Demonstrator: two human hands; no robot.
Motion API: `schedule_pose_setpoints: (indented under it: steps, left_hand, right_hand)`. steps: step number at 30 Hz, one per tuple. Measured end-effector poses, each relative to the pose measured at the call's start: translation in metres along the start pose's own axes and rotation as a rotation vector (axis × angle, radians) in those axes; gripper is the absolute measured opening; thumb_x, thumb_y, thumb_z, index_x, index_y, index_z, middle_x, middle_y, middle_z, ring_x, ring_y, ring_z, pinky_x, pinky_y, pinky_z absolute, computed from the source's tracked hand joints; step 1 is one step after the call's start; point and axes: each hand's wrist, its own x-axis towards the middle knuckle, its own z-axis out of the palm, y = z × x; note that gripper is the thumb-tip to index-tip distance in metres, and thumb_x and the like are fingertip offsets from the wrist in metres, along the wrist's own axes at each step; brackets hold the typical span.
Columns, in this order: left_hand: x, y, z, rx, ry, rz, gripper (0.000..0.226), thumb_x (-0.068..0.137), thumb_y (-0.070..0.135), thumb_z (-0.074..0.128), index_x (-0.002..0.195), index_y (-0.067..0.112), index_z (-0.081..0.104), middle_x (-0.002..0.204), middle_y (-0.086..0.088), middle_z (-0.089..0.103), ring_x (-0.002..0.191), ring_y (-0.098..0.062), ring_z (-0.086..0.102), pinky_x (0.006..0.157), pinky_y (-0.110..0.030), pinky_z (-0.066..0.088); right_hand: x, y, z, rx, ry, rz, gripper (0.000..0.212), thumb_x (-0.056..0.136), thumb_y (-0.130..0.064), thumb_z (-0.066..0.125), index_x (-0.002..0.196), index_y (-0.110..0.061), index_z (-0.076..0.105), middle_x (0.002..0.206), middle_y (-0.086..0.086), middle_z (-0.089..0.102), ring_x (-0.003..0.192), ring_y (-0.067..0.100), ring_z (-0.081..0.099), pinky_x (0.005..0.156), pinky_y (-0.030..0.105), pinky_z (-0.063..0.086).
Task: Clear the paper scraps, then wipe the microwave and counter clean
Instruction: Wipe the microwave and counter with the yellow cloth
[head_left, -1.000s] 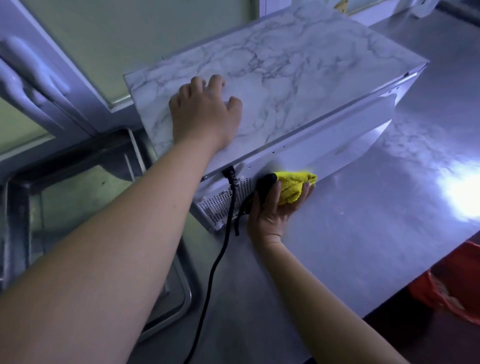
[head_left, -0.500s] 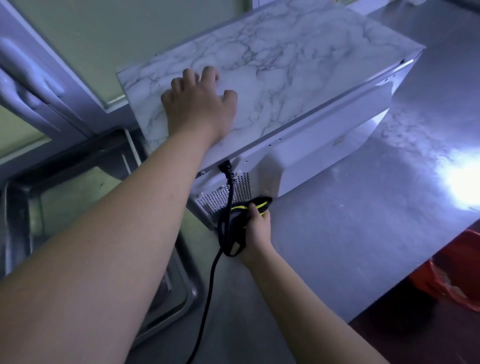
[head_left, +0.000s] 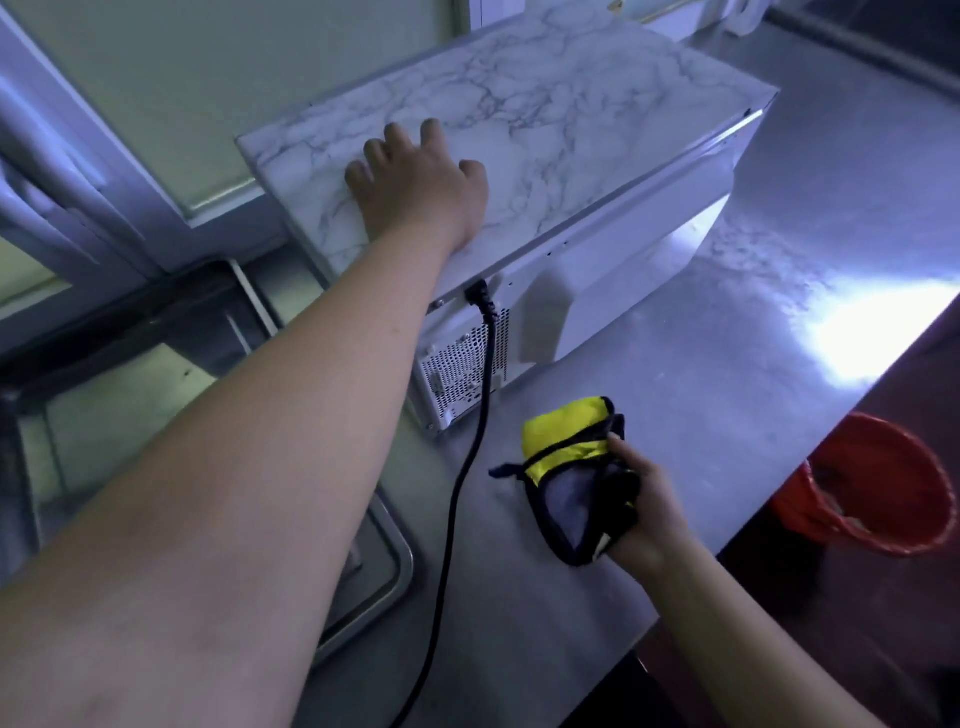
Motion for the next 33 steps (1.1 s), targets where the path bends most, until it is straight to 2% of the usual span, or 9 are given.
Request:
schedule_pose_setpoints:
  steps: [4,9,11,13,16,22,28,30,33]
  left_hand:
    - [0.001,0.000,0.000,-0.001,-0.002,0.004,0.053,0.094,0.044,0.030,0.140,0.019,0.041,0.145,-0.015,0.038,0.131,-0.035,0.035,0.109,-0.050,0.027]
    - [0.002,0.000,0.000,0.007,-0.011,-0.005,0.054,0.093,0.045,0.030,0.140,0.019,0.041,0.146,-0.015,0.037,0.133,-0.035,0.033,0.110,-0.051,0.025]
    - [0.003,0.001,0.001,0.009,-0.009,-0.007,0.054,0.093,0.045,0.031,0.139,0.020,0.041,0.146,-0.015,0.037,0.133,-0.035,0.033,0.110,-0.051,0.026]
    - [0.003,0.000,0.002,0.008,-0.010,-0.010,0.053,0.093,0.044,0.031,0.139,0.020,0.041,0.145,-0.014,0.037,0.133,-0.035,0.033,0.110,-0.050,0.025]
    - [0.004,0.000,0.002,0.001,-0.008,-0.012,0.052,0.093,0.044,0.032,0.139,0.020,0.041,0.145,-0.013,0.037,0.133,-0.035,0.032,0.111,-0.050,0.024]
    - [0.004,0.001,0.001,-0.008,-0.013,-0.013,0.053,0.093,0.044,0.032,0.139,0.020,0.041,0.144,-0.014,0.037,0.133,-0.035,0.033,0.111,-0.050,0.024]
    - [0.004,0.001,0.002,-0.006,-0.003,-0.015,0.049,0.092,0.045,0.032,0.132,0.020,0.044,0.140,-0.012,0.040,0.129,-0.034,0.035,0.108,-0.048,0.025]
    - [0.004,0.001,0.003,-0.017,-0.004,-0.012,0.046,0.091,0.045,0.033,0.129,0.022,0.044,0.139,-0.011,0.040,0.128,-0.033,0.035,0.107,-0.047,0.025]
    - [0.004,0.000,0.004,-0.014,0.010,-0.018,0.045,0.091,0.045,0.034,0.129,0.024,0.045,0.139,-0.009,0.040,0.128,-0.031,0.036,0.105,-0.046,0.026]
  right_hand:
    - [-0.004,0.004,-0.007,0.267,-0.377,-0.021,0.063,0.071,-0.034,0.080,0.125,-0.003,0.068,0.130,0.023,0.063,0.117,0.040,0.063,0.096,0.061,0.050]
    - [-0.001,0.010,-0.021,0.164,-0.512,-0.068,0.063,0.084,-0.056,0.069,0.129,-0.012,0.067,0.130,0.016,0.065,0.118,0.033,0.063,0.102,0.048,0.048]
    - [0.003,0.009,-0.024,0.152,-0.452,-0.078,0.058,0.080,-0.052,0.076,0.125,-0.016,0.069,0.124,0.013,0.069,0.114,0.033,0.066,0.100,0.050,0.049]
    - [0.010,0.012,-0.030,0.208,-0.393,-0.109,0.073,0.065,-0.048,0.089,0.129,-0.022,0.067,0.129,0.011,0.067,0.113,0.034,0.066,0.098,0.052,0.048]
    - [0.012,0.017,-0.024,0.249,-0.368,-0.159,0.072,0.064,-0.054,0.086,0.129,-0.030,0.067,0.131,0.005,0.066,0.112,0.030,0.067,0.099,0.054,0.048]
    - [0.005,0.011,-0.014,-0.006,-0.091,-0.121,0.042,0.064,-0.034,0.079,0.097,-0.008,0.079,0.094,0.016,0.075,0.078,0.032,0.074,0.064,0.046,0.059]
    - [-0.006,0.001,-0.008,-0.262,-0.095,-0.039,0.040,0.077,-0.031,0.072,0.108,-0.007,0.076,0.110,0.019,0.073,0.096,0.037,0.072,0.080,0.050,0.060]
    - [-0.006,-0.002,0.000,-0.394,-0.031,-0.155,0.039,0.080,-0.019,0.072,0.117,-0.006,0.070,0.104,0.014,0.075,0.092,0.035,0.072,0.082,0.048,0.057]
    - [-0.007,-0.007,0.021,-0.479,0.119,-0.629,0.027,0.086,-0.013,0.070,0.108,-0.029,0.074,0.089,-0.007,0.070,0.080,0.013,0.064,0.075,0.035,0.051]
